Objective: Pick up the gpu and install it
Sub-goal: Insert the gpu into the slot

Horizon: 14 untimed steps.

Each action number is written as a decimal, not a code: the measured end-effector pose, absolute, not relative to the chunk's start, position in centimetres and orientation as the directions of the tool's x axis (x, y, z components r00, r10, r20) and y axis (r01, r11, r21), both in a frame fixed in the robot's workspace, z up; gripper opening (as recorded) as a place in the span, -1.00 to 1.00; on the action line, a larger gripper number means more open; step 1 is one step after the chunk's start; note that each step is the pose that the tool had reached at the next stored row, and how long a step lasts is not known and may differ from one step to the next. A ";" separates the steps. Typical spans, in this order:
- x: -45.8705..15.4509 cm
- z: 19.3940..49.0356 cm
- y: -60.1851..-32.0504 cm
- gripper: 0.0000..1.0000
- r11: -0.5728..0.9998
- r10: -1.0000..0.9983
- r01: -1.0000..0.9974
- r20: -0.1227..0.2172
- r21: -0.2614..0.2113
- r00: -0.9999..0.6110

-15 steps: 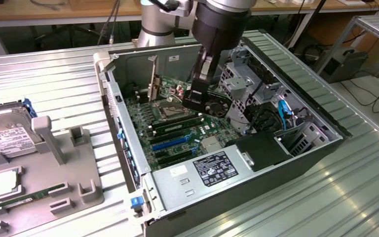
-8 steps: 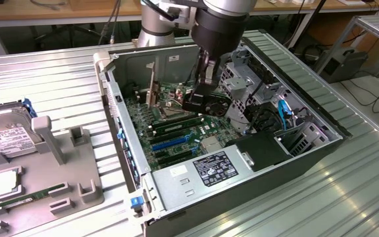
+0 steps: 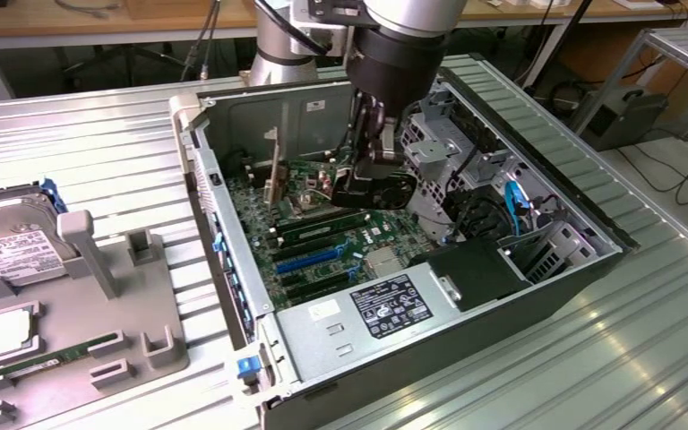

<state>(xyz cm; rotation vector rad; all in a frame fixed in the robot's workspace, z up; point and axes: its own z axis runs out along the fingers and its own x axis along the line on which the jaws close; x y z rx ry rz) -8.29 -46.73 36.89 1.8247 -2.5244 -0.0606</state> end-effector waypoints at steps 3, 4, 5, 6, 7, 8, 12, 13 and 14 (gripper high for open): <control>-8.3 36.7 -46.7 -0.47 0.259 -0.966 -0.965 -0.002 0.047 -0.259; -8.3 36.6 -46.7 -0.47 0.242 -0.970 -0.969 -0.002 0.046 -0.242; -8.3 36.5 -46.7 -0.47 0.224 -0.975 -0.974 -0.002 0.046 -0.224; -8.3 36.4 -46.7 -0.47 0.206 -0.978 -0.977 -0.002 0.046 -0.206; -8.3 36.3 -46.7 -0.47 0.187 -0.982 -0.981 -0.002 0.045 -0.188; -8.3 36.3 -46.7 -0.47 0.170 -0.985 -0.984 -0.002 0.045 -0.171; -8.4 35.6 -46.7 -0.47 0.093 -0.996 -0.995 -0.003 0.039 -0.093; -8.5 35.5 -46.7 -0.47 0.091 -0.996 -0.995 -0.003 0.039 -0.091; -8.8 35.3 -46.7 -0.47 0.089 -0.996 -0.995 -0.003 0.038 -0.090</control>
